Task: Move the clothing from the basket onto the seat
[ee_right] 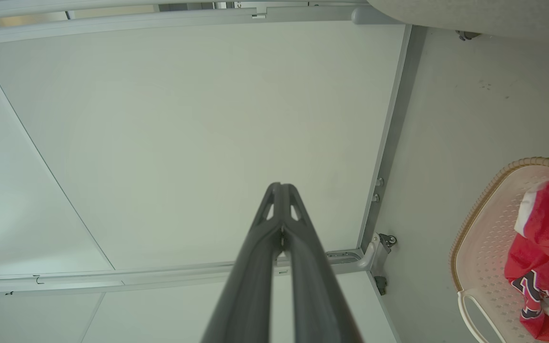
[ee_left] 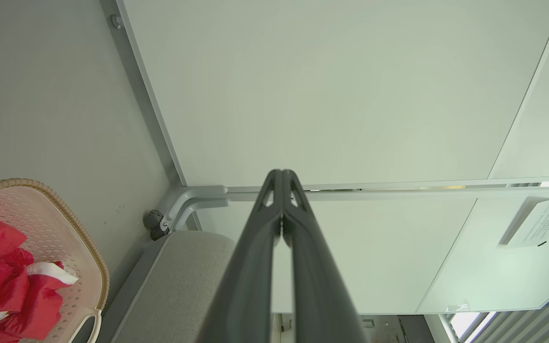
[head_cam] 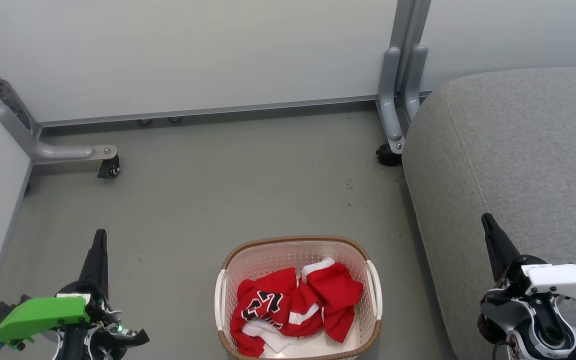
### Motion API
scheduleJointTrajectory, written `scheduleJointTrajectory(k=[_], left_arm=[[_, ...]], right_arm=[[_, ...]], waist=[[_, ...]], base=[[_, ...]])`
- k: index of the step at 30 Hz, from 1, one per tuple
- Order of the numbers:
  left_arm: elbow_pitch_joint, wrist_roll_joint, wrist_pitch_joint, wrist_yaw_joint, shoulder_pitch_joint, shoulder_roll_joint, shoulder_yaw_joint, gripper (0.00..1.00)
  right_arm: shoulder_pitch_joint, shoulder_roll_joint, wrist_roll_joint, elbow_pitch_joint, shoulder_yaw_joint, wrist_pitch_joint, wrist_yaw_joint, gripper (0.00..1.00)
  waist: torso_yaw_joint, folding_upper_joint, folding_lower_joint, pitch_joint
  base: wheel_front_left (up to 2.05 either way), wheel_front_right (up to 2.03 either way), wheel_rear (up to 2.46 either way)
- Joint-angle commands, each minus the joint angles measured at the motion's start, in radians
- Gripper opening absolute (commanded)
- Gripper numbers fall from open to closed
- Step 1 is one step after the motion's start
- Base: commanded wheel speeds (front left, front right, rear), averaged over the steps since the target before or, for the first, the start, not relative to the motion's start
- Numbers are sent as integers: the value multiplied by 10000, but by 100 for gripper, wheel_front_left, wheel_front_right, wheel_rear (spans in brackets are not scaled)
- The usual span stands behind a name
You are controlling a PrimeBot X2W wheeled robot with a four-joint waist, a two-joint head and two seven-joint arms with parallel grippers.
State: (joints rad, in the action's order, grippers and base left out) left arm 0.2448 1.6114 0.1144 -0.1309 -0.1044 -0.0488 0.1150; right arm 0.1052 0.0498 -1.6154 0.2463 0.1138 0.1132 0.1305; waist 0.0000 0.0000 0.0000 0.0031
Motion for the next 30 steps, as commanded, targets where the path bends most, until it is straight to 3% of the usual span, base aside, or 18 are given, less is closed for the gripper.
scheduleJointTrajectory(k=[1, 8, 9, 21, 30], left_arm=[[7, 32, 19, -21, -98, -22, 2, 0], [4, 32, 19, -21, -98, -22, 2, 0], [27, 0, -2, 2, 9, 6, 0, 100], [-156, -272, -512, 2, -10, -41, -384, 100], [-727, -2287, -941, 2, -75, -177, -638, 100]], right_arm=[[83, 19, 51, 13, -2, 4, 4, 0], [83, 19, 51, 13, -2, 4, 4, 0], [-11, -6, -2, 23, 0, 0, 0, 100], [-101, 79, 506, -71, -333, -511, -1, 100], [-100, 140, 3032, -537, -379, -932, -1, 100]], waist=[[0, 0, 0, 0], [0, 0, 0, 0], [0, 0, 0, 0], [-3, 0, 0, 10], [-6, 0, 0, 18]], base=[[0, 0, 0], [0, 0, 0], [0, 0, 0], [0, 0, 0], [0, 0, 0]])
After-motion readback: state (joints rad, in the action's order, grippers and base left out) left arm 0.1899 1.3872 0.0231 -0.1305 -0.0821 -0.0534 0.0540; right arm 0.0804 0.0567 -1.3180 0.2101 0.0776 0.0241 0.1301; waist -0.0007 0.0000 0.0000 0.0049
